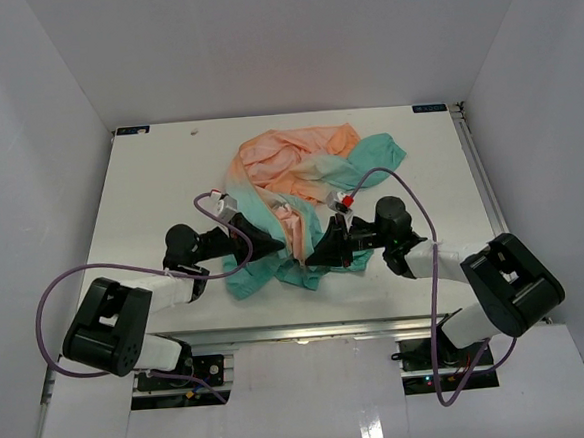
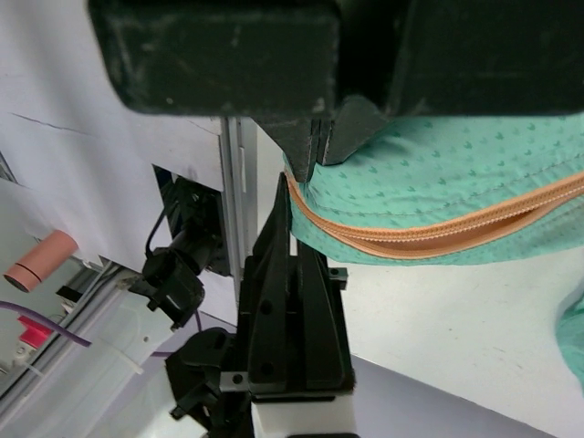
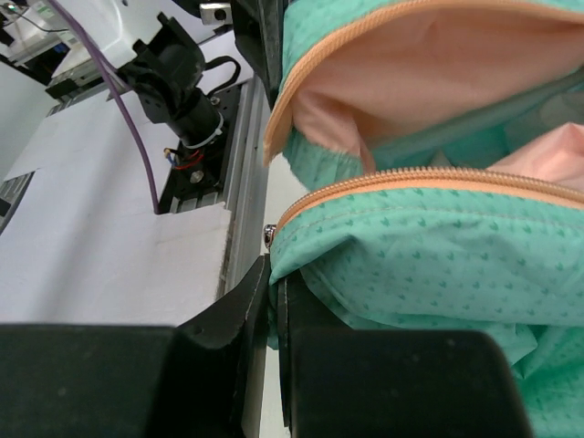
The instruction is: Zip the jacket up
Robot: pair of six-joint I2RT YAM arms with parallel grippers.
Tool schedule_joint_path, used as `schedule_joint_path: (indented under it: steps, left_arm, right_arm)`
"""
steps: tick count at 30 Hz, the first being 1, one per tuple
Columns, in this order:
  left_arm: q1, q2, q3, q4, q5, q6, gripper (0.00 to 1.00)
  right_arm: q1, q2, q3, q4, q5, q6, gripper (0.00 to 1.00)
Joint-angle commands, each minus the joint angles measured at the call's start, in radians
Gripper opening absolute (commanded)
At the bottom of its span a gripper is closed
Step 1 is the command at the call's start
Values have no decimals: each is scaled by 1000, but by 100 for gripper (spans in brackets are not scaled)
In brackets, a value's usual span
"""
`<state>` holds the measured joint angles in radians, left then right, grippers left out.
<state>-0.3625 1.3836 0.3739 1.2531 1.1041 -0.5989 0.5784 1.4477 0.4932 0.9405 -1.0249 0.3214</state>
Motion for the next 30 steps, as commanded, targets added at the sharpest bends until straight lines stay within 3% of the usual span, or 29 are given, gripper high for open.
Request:
schedule_joint_path:
  steps: [1,30]
  left_arm:
    - [-9,10,-8,139,66,-43,0]
    - [-47,-3,-1,27,6,32,0]
  right_arm:
    - [6,22,44,100,-62,40,8]
    - [32,24,34,194,-43,103,8]
